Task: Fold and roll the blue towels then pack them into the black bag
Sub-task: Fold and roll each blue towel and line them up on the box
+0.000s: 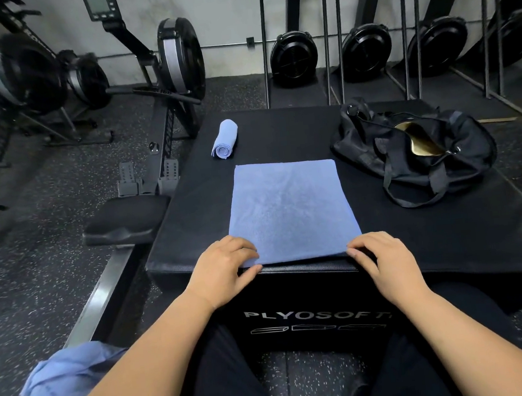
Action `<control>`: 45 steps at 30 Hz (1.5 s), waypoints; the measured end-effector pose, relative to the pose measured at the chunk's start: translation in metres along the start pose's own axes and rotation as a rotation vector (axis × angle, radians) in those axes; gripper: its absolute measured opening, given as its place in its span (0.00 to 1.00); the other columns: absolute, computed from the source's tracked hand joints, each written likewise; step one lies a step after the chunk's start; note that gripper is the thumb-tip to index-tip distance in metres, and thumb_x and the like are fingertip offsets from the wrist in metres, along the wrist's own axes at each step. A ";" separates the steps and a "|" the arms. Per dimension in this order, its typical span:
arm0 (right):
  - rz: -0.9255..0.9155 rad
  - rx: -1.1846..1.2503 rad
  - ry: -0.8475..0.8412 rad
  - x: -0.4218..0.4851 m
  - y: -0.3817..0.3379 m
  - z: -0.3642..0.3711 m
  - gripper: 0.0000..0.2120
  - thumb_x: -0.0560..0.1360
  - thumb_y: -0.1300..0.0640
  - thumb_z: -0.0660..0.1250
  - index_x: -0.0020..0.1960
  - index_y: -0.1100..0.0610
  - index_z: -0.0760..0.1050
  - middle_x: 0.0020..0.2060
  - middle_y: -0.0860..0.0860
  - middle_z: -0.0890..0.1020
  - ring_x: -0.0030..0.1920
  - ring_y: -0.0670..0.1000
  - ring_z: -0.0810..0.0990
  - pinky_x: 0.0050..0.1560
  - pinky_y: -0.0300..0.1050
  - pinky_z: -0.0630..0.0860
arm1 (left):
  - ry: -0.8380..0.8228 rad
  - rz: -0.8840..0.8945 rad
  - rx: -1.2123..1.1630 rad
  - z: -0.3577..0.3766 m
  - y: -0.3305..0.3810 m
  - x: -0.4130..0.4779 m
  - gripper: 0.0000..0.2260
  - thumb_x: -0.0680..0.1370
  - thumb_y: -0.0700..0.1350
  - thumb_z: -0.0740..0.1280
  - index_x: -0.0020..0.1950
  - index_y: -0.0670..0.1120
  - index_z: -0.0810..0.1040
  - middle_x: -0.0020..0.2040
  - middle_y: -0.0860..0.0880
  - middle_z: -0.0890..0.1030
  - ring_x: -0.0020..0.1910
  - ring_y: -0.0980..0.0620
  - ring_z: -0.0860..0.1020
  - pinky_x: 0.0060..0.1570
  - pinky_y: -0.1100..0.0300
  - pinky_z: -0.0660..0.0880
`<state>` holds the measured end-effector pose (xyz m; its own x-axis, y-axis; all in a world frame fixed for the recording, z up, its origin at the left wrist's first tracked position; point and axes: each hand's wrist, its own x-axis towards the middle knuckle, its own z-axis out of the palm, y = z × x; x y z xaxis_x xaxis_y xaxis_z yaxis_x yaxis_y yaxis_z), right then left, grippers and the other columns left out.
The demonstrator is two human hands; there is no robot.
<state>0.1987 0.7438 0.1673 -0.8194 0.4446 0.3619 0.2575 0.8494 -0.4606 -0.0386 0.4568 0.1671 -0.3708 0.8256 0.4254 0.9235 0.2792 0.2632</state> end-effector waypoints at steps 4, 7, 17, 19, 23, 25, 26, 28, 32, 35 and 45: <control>-0.021 -0.021 -0.026 0.001 -0.001 -0.002 0.05 0.78 0.43 0.71 0.51 0.44 0.80 0.49 0.36 0.80 0.54 0.44 0.77 0.54 0.47 0.71 | 0.020 -0.151 -0.035 -0.007 -0.002 0.003 0.02 0.81 0.50 0.71 0.50 0.54 0.82 0.48 0.61 0.80 0.47 0.56 0.75 0.51 0.51 0.76; -0.036 -0.049 -0.005 -0.001 0.002 0.000 0.09 0.74 0.46 0.78 0.52 0.45 0.82 0.50 0.37 0.80 0.56 0.46 0.76 0.55 0.50 0.74 | 0.060 -0.298 -0.087 -0.010 -0.005 0.004 0.04 0.81 0.53 0.72 0.48 0.55 0.82 0.43 0.61 0.79 0.45 0.57 0.74 0.50 0.53 0.74; 0.370 0.211 0.111 0.008 0.002 -0.013 0.06 0.76 0.51 0.77 0.51 0.41 0.85 0.44 0.45 0.79 0.48 0.40 0.80 0.49 0.34 0.70 | 0.083 -0.596 -0.292 -0.015 -0.013 0.002 0.05 0.78 0.53 0.75 0.46 0.60 0.80 0.43 0.57 0.81 0.47 0.58 0.79 0.52 0.57 0.77; 0.386 0.244 0.110 0.009 0.000 -0.016 0.06 0.77 0.51 0.76 0.51 0.41 0.85 0.44 0.45 0.81 0.48 0.37 0.80 0.49 0.29 0.69 | 0.074 -0.598 -0.271 -0.015 -0.015 0.001 0.05 0.80 0.54 0.72 0.47 0.60 0.77 0.43 0.57 0.81 0.47 0.57 0.78 0.52 0.54 0.77; 0.407 0.271 0.106 0.010 -0.004 -0.021 0.06 0.77 0.52 0.76 0.52 0.42 0.85 0.42 0.47 0.82 0.47 0.37 0.79 0.46 0.23 0.67 | 0.098 -0.603 -0.281 -0.018 -0.008 0.000 0.05 0.83 0.54 0.68 0.48 0.58 0.74 0.42 0.57 0.81 0.45 0.54 0.78 0.51 0.50 0.77; 0.432 0.326 0.124 0.010 -0.007 -0.024 0.05 0.77 0.52 0.76 0.50 0.42 0.85 0.41 0.47 0.83 0.44 0.39 0.79 0.44 0.24 0.68 | 0.110 -0.600 -0.302 -0.021 -0.003 -0.001 0.06 0.83 0.54 0.68 0.48 0.58 0.74 0.39 0.57 0.80 0.43 0.53 0.78 0.49 0.50 0.77; 0.443 0.362 0.134 0.009 -0.007 -0.026 0.05 0.77 0.53 0.77 0.49 0.42 0.85 0.39 0.46 0.83 0.42 0.40 0.79 0.43 0.25 0.69 | 0.113 -0.597 -0.317 -0.023 0.000 -0.003 0.06 0.83 0.54 0.68 0.47 0.58 0.75 0.38 0.56 0.80 0.42 0.52 0.78 0.47 0.51 0.77; 0.462 0.457 0.151 0.005 -0.008 -0.030 0.05 0.76 0.54 0.77 0.47 0.43 0.86 0.35 0.45 0.83 0.38 0.42 0.78 0.40 0.28 0.70 | 0.119 -0.605 -0.374 -0.028 0.007 -0.006 0.06 0.83 0.52 0.69 0.47 0.57 0.76 0.36 0.55 0.79 0.39 0.50 0.77 0.45 0.53 0.77; 0.490 0.639 0.169 -0.005 -0.011 -0.038 0.06 0.76 0.57 0.77 0.46 0.46 0.87 0.38 0.54 0.85 0.42 0.49 0.81 0.49 0.46 0.75 | 0.145 -0.679 -0.546 -0.037 0.025 -0.010 0.05 0.83 0.49 0.70 0.47 0.52 0.81 0.39 0.48 0.81 0.38 0.47 0.77 0.43 0.63 0.73; 0.508 0.746 0.219 -0.009 -0.018 -0.046 0.06 0.76 0.62 0.76 0.45 0.51 0.87 0.39 0.59 0.86 0.42 0.48 0.81 0.48 0.41 0.77 | 0.165 -0.726 -0.667 -0.043 0.033 -0.012 0.04 0.82 0.46 0.72 0.48 0.50 0.84 0.36 0.51 0.80 0.37 0.58 0.75 0.42 0.69 0.71; 0.491 0.670 0.199 0.047 0.000 -0.035 0.05 0.79 0.55 0.74 0.54 0.48 0.84 0.35 0.49 0.85 0.42 0.44 0.80 0.57 0.48 0.76 | 0.152 -0.703 -0.634 -0.048 0.010 0.048 0.03 0.82 0.45 0.71 0.52 0.54 0.82 0.41 0.48 0.85 0.42 0.48 0.82 0.46 0.61 0.76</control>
<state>0.1781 0.7744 0.2129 -0.5729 0.8132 0.1024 0.1515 0.2278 -0.9618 -0.0515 0.4757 0.2316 -0.8699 0.4853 0.0878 0.2761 0.3318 0.9020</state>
